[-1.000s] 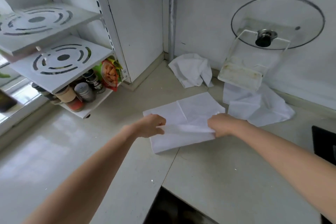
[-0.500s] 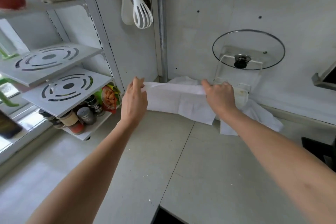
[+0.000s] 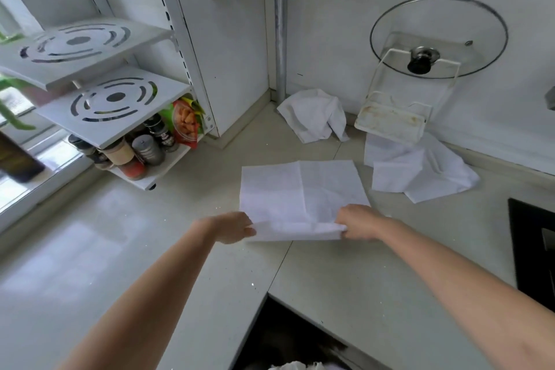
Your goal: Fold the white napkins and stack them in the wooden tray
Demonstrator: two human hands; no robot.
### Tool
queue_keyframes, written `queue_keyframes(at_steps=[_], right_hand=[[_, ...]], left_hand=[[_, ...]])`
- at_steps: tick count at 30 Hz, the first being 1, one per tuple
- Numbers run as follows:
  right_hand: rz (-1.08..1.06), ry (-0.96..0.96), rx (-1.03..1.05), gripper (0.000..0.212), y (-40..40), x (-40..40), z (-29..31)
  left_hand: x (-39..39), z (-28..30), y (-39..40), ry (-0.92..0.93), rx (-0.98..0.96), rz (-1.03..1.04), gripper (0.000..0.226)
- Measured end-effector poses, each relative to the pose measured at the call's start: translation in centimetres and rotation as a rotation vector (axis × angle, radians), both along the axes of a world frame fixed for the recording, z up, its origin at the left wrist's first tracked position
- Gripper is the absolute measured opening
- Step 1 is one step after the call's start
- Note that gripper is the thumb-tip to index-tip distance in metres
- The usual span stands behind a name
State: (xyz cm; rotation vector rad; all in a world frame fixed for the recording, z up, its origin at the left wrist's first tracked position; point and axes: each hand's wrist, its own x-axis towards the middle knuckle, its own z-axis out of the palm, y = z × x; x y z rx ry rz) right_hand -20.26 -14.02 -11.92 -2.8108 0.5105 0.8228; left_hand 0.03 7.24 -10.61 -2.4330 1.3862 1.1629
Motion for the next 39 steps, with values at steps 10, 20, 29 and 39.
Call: queue_keyframes(at_steps=[10,20,29,39], right_hand=[[-0.137,0.324,0.281,0.029,0.8,0.5,-1.2],[-0.435,-0.002,0.146,0.012,-1.5,2.5,-5.3],[-0.379,-0.327,0.083,0.018,-1.8,4.1,-8.8],[-0.266,-0.332,-0.182,0.023,-1.4,4.7,-10.5]], left_hand=[[-0.2,-3.2,1.4,0.318,0.185,0.390,0.036],[0.1,-8.1,-2.0,-0.089,-0.231,0.380,0.029],[0.9,-11.1,-4.1,-0.211,-0.277,0.419,0.036],[0.6,-11.3,-5.3,-0.352,-0.215,0.486,0.034]])
